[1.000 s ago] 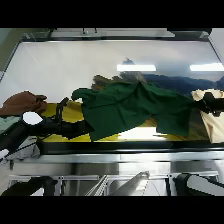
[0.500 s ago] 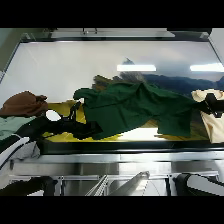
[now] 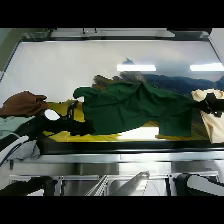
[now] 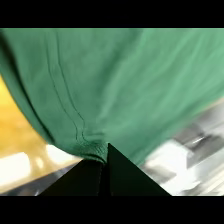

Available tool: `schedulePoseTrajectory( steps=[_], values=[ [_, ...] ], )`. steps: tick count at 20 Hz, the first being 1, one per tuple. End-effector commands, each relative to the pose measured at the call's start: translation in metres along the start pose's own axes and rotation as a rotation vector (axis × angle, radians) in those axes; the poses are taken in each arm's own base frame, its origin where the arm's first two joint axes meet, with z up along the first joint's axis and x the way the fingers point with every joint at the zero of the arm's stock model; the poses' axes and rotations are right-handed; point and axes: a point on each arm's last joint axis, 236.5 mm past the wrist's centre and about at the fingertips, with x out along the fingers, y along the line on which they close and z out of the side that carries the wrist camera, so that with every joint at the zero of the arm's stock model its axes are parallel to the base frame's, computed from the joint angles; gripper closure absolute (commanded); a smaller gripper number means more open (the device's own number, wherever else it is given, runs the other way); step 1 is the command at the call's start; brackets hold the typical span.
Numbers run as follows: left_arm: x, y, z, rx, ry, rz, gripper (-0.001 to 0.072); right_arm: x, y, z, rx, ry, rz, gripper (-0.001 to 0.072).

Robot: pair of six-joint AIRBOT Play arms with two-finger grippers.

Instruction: Fold the shirts.

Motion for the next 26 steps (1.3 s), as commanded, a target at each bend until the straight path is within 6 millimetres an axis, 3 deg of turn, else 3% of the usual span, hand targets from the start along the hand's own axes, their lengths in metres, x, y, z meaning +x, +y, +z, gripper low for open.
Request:
schedulePoseTrajectory(
  steps=[1, 3, 5, 7, 9, 11, 13, 15, 16, 18, 20, 22, 24, 26],
  values=[
    [-0.053, -0.001, 0.024, -0.034, -0.11, -0.062, 0.0683, 0.0, 0.002, -0.006, -0.012, 0.024, 0.009, 0.0684],
    [-0.096, -0.003, 0.035, -0.055, -0.195, -0.123, 0.0684, -0.004, 0.023, -0.008, -0.029, 0.029, 0.091, 0.0685],
    [-0.151, -0.039, 0.039, 0.012, -0.304, -0.292, 0.0684, -0.029, 0.091, -0.003, -0.115, -0.037, 0.33, 0.0686],
    [-0.227, -0.1, 0.035, 0.173, -0.445, -0.466, 0.069, -0.088, 0.174, 0.001, -0.266, -0.193, 0.563, 0.0686],
    [-0.323, -0.167, 0.024, 0.397, -0.679, -0.528, 0.069, -0.161, 0.242, -0.005, -0.451, -0.41, 0.639, 0.0686],
    [-0.423, -0.239, -0.01, 0.661, -0.974, -0.467, 0.0688, -0.245, 0.307, -0.024, -0.681, -0.689, 0.6, 0.0686],
    [-0.51, -0.304, -0.059, 0.886, -1.31, -0.27, 0.0688, -0.329, 0.372, -0.06, -0.915, -0.973, 0.513, 0.0685],
    [-0.559, -0.351, -0.095, 1.041, -1.555, -0.014, 0.0687, -0.397, 0.423, -0.102, -1.115, -1.218, 0.412, 0.0684],
    [-0.573, -0.362, -0.1, 1.077, -1.623, 0.152, 0.0687, -0.424, 0.439, -0.116, -1.175, -1.319, 0.343, 0.0684],
    [-0.589, -0.354, -0.081, 1.004, -1.623, 0.269, 0.0687, -0.454, 0.452, -0.12, -1.222, -1.434, 0.241, 0.0685],
    [-0.588, -0.323, -0.047, 0.905, -1.494, 0.113, 0.0687, -0.442, 0.446, -0.094, -1.178, -1.348, 0.309, 0.0685],
    [-0.569, -0.276, -0.011, 0.8, -1.301, -0.097, 0.0688, -0.394, 0.417, -0.043, -1.049, -1.108, 0.393, 0.0686],
    [-0.533, -0.226, 0.03, 0.664, -1.11, -0.245, 0.0689, -0.329, 0.387, 0.006, -0.914, -0.85, 0.522, 0.0686],
    [-0.468, -0.172, 0.077, 0.519, -0.899, -0.278, 0.0689, -0.241, 0.35, 0.047, -0.763, -0.608, 0.557, 0.0686]
  ],
)
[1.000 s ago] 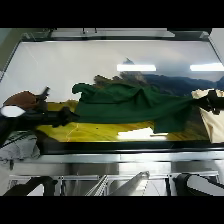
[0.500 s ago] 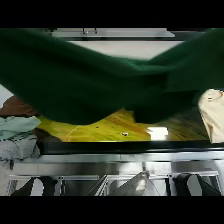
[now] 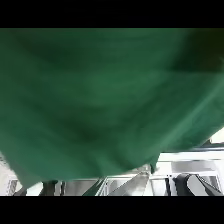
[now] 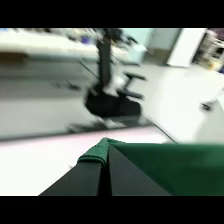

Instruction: Fold the shirts.

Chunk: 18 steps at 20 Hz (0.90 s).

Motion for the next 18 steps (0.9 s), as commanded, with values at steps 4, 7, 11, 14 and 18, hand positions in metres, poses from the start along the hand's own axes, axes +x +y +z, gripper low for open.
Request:
schedulePoseTrajectory(
  steps=[4, 7, 11, 14, 18],
  values=[
    [0.116, 0.138, -0.242, -0.419, 0.566, -0.003, 0.069, 0.11, -0.106, -0.293, 0.573, 0.577, 0.115, 0.0686],
    [0.148, 0.212, -0.328, -0.515, 0.655, 0.112, 0.069, 0.135, -0.15, -0.408, 0.751, 0.674, 0.046, 0.0686],
    [0.171, 0.283, -0.377, -0.616, 0.707, 0.145, 0.0693, 0.152, -0.198, -0.474, 0.965, 0.584, 0.008, 0.0686],
    [0.191, 0.305, -0.391, -0.624, 0.723, 0.133, 0.0693, 0.159, -0.216, -0.485, 1.007, 0.544, 0.009, 0.0686],
    [0.2, 0.316, -0.404, -0.646, 0.765, 0.099, 0.0699, 0.147, -0.222, -0.491, 0.997, 0.582, 0.003, 0.0686]
  ],
)
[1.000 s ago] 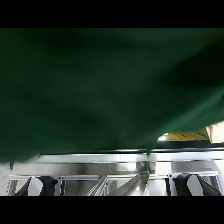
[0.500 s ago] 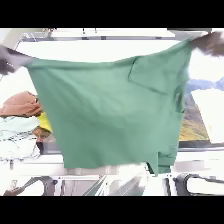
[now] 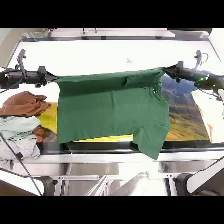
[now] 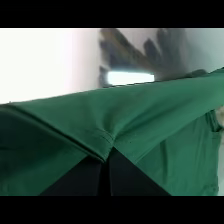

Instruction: Fold the shirts.

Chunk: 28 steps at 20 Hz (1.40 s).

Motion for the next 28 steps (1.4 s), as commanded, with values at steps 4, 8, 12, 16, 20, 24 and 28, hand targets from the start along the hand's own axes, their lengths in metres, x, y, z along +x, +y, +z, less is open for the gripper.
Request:
schedulePoseTrajectory(
  steps=[4, 8, 12, 16, 20, 24, 28],
  values=[
    [0.014, 0.051, -0.018, -0.004, 0.136, 0.143, 0.07, -0.016, -0.038, -0.03, 0.007, 0.139, -0.088, 0.0686],
    [0.025, 0.055, -0.03, 0.06, 0.193, 0.213, 0.07, -0.013, -0.045, -0.039, -0.017, 0.177, -0.126, 0.0686],
    [0.036, 0.073, -0.059, 0.044, 0.263, 0.265, 0.07, -0.015, -0.057, -0.044, -0.041, 0.202, -0.176, 0.0686],
    [0.045, 0.085, -0.069, 0.01, 0.251, 0.275, 0.07, -0.015, -0.061, -0.045, -0.051, 0.207, -0.198, 0.0686],
    [0.045, 0.081, -0.06, 0.031, 0.23, 0.278, 0.07, -0.018, -0.074, -0.056, -0.039, 0.254, -0.258, 0.0685],
    [0.042, 0.066, -0.053, 0.06, 0.242, 0.258, 0.0685, -0.021, -0.082, -0.073, -0.044, 0.328, -0.305, 0.0361],
    [0.018, 0.026, -0.046, 0.111, 0.321, 0.196, 0.0012, -0.039, -0.068, -0.061, -0.008, 0.299, -0.306, 0.0316]
  ],
)
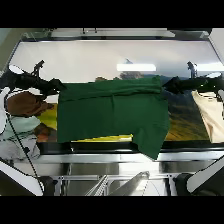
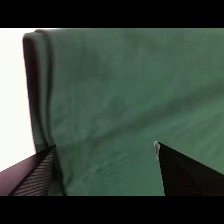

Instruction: Fold the shirts.

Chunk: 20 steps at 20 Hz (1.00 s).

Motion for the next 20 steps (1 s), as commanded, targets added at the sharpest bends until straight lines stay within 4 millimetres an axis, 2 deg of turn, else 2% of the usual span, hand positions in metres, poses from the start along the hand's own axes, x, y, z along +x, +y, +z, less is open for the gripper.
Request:
schedulePoseTrajectory(
  steps=[1, 3, 5, 6, 8, 12, 14, 16, 18, 20],
  values=[
    [-0.029, -0.03, -0.003, 0.038, 0.073, -0.054, 0.0012, -0.024, 0.008, 0.0, 0.035, 0.004, 0.0, 0.0387],
    [-0.05, -0.046, -0.006, 0.019, 0.116, -0.068, 0.0012, -0.042, 0.026, -0.007, 0.029, 0.035, 0.029, 0.069],
    [-0.06, -0.055, -0.024, -0.016, 0.184, -0.082, 0.0012, -0.056, 0.049, -0.02, 0.017, 0.079, 0.06, 0.0685],
    [-0.061, -0.059, -0.043, -0.039, 0.236, -0.093, 0.0012, -0.061, 0.058, -0.028, 0.017, 0.092, 0.067, 0.0686],
    [-0.056, -0.057, -0.089, -0.098, 0.319, -0.077, 0.0012, -0.069, 0.072, -0.052, 0.002, 0.104, 0.068, 0.0686],
    [-0.04, -0.012, -0.21, -0.244, 0.429, 0.115, 0.0012, -0.077, 0.084, -0.113, 0.002, 0.107, 0.027, 0.0685],
    [-0.031, -0.006, -0.25, -0.314, 0.433, 0.117, 0.0011, -0.079, 0.088, -0.135, 0.01, 0.07, 0.0, 0.0685],
    [-0.024, 0.005, -0.271, -0.364, 0.379, 0.141, 0.0012, -0.084, 0.095, -0.153, -0.01, 0.061, -0.005, 0.0685],
    [-0.02, 0.013, -0.277, -0.388, 0.32, 0.158, 0.0012, -0.091, 0.104, -0.162, -0.034, 0.05, -0.012, 0.0685],
    [-0.015, 0.014, -0.281, -0.375, 0.295, 0.164, 0.0013, -0.099, 0.114, -0.163, -0.062, 0.028, -0.017, 0.0685]
  ],
)
